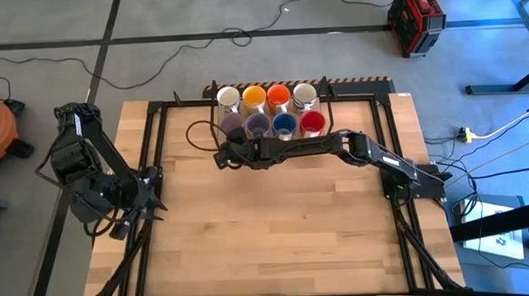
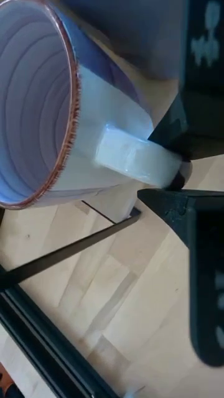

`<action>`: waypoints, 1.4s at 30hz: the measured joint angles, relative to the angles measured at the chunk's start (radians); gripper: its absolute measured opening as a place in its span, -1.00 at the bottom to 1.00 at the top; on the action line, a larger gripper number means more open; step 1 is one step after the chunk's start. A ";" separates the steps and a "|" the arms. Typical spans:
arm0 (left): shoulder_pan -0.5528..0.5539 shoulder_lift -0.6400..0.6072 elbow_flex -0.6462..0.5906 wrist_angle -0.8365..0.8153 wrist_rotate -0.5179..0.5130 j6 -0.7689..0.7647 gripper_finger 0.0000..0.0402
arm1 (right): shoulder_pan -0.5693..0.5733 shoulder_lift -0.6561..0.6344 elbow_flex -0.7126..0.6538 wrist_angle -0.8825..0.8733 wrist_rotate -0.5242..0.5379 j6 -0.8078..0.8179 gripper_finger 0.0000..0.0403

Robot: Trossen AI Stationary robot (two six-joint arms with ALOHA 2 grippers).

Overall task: Place coffee mugs
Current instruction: Put the purple mug on the shelf, then return to Home Position

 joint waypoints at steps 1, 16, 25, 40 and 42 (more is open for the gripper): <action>0.000 0.000 0.000 0.000 0.000 0.000 -0.46 | 0.001 0.000 0.000 0.000 0.005 0.000 -0.78; 0.000 0.000 0.000 0.009 0.000 -0.001 -0.46 | 0.030 -0.045 0.000 -0.023 -0.017 0.005 -0.12; 0.000 0.000 0.000 0.009 0.000 0.028 -0.46 | 0.095 -0.160 0.009 -0.103 -0.048 -0.008 -0.07; 0.005 -0.073 0.000 0.121 -0.130 0.259 -0.46 | 0.250 -0.369 0.024 -0.191 -0.298 -0.262 -0.08; 0.021 -0.095 0.000 0.121 -0.139 0.261 -0.46 | 0.258 -0.394 0.024 -0.255 -0.299 -0.278 -0.08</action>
